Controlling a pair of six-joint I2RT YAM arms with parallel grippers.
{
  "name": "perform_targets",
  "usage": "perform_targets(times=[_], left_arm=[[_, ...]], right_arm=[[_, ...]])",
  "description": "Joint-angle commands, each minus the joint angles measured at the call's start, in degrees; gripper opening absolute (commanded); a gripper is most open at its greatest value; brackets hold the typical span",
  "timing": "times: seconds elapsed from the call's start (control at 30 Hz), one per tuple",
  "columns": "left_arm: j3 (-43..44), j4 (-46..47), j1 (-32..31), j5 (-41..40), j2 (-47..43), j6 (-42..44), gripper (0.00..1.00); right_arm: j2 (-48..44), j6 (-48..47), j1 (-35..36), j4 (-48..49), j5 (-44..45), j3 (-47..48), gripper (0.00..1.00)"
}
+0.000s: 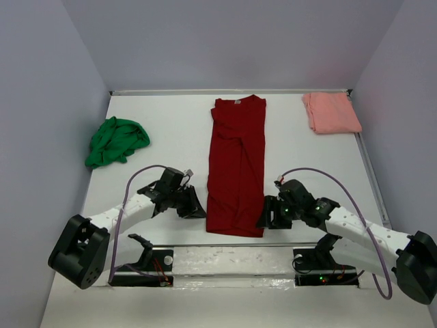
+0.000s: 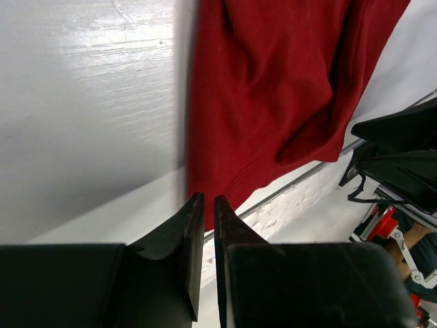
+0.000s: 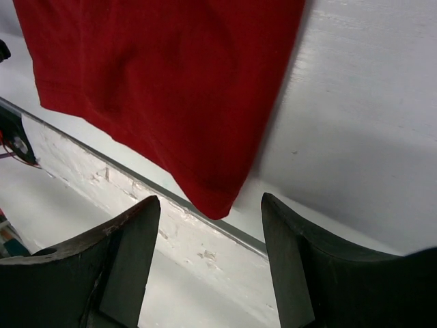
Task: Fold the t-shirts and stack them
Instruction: Fold the tshirt
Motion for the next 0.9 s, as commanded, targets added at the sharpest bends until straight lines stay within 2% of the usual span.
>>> perform_targets(times=[0.0,0.23,0.3,0.37,0.4,0.43,0.7,0.87], left_arm=[[-0.6,0.8,-0.8,-1.6,0.0,-1.6,0.21],[-1.0,1.5,-2.8,-1.9,2.2,-1.9,0.21],[-0.9,1.4,-3.7,-2.0,2.4,-2.5,0.25],[-1.1,1.3,-4.4,-2.2,2.4,-3.0,0.37],[-1.2,1.3,-5.2,-2.7,2.3,-3.8,0.48],[-1.4,1.3,-5.6,-3.1,2.0,-4.2,0.5],[-3.3,0.7,-7.2,-4.1,-2.1,-7.6,0.51],[-4.8,3.4,-7.8,-3.4,-1.9,-8.7,0.51]], right_arm=[[1.4,1.6,2.4,4.8,3.8,0.7,0.67],[2.6,2.1,2.9,5.5,4.8,-0.4,0.67],[1.9,2.1,2.9,5.7,4.4,-0.4,0.67],[1.3,2.0,2.9,5.7,4.3,-0.5,0.67],[1.3,1.8,2.9,5.7,4.4,-0.5,0.67],[1.4,1.6,2.9,5.7,4.3,-0.5,0.67],[1.7,1.9,2.9,6.5,3.6,-1.2,0.67],[2.6,1.7,2.9,6.6,3.7,-0.8,0.67]])
